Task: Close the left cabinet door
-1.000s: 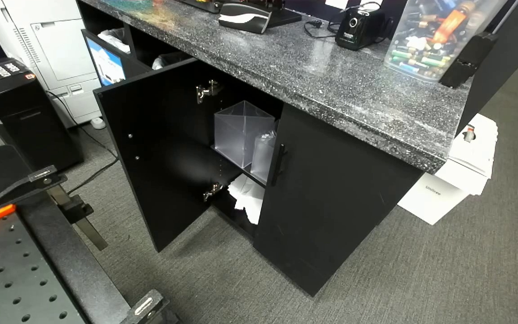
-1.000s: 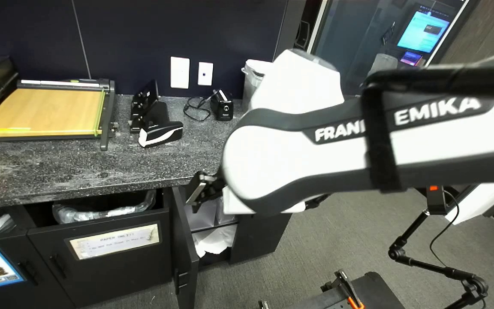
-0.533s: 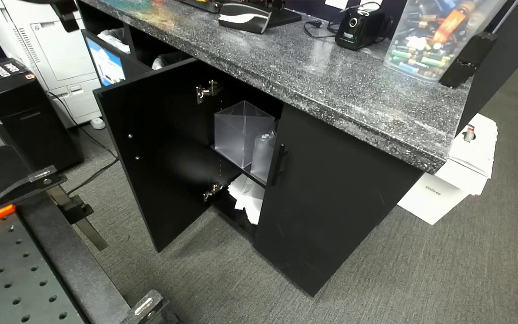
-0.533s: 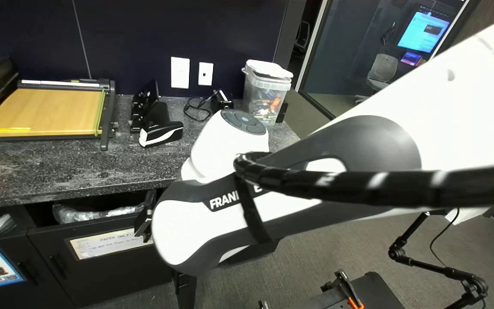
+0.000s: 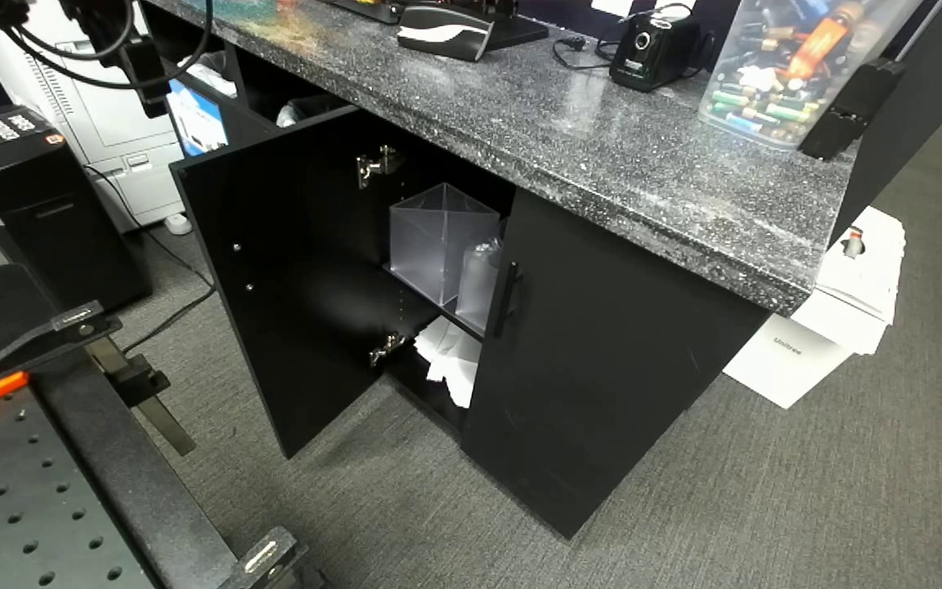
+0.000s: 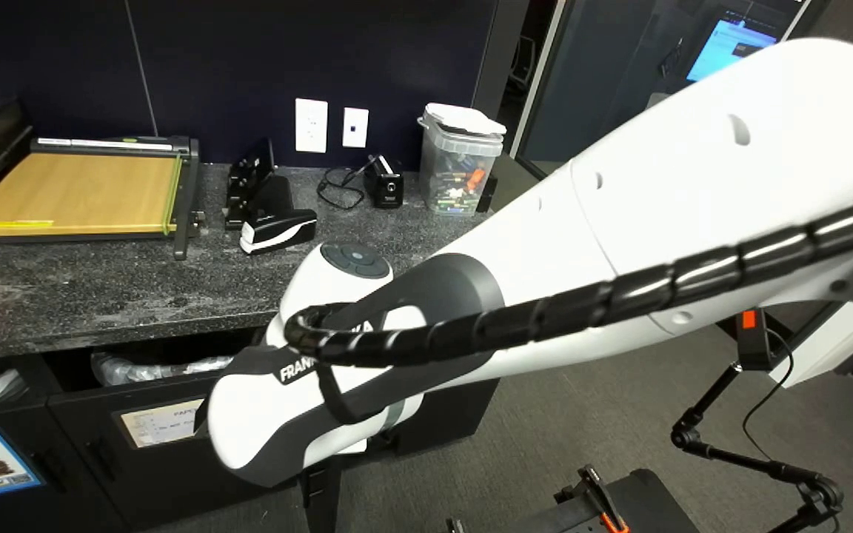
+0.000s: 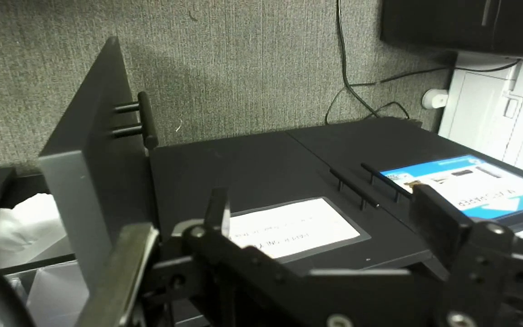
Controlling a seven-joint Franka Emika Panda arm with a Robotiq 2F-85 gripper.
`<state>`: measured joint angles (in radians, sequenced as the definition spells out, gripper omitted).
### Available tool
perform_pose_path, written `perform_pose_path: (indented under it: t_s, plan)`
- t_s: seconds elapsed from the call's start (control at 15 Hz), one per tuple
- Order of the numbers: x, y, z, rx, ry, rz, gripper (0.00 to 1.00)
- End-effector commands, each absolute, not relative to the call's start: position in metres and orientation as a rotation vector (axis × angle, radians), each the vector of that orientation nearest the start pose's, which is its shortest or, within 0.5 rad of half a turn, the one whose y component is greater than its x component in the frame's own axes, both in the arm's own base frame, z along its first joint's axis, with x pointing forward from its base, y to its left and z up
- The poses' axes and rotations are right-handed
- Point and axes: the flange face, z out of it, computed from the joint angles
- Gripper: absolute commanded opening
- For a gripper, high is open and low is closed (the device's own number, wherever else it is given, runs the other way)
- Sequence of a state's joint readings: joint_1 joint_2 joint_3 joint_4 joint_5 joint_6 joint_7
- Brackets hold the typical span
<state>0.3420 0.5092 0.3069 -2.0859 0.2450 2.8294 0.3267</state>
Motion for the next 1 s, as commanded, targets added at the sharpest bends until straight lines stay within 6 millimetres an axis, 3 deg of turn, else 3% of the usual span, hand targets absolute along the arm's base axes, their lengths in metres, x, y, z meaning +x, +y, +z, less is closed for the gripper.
perform_pose_path:
  t_s: [0.0,0.33,0.67,0.93]
  plan:
    - [0.499,0.374,0.177,-2.801,-0.053,-0.14,1.0]
    - [0.501,0.366,0.129,-2.834,-0.03,-0.109,1.0]
    - [0.505,0.332,0.096,-2.895,0.009,-0.141,1.0]
    - [0.506,0.293,0.078,-2.965,0.035,-0.201,1.0]
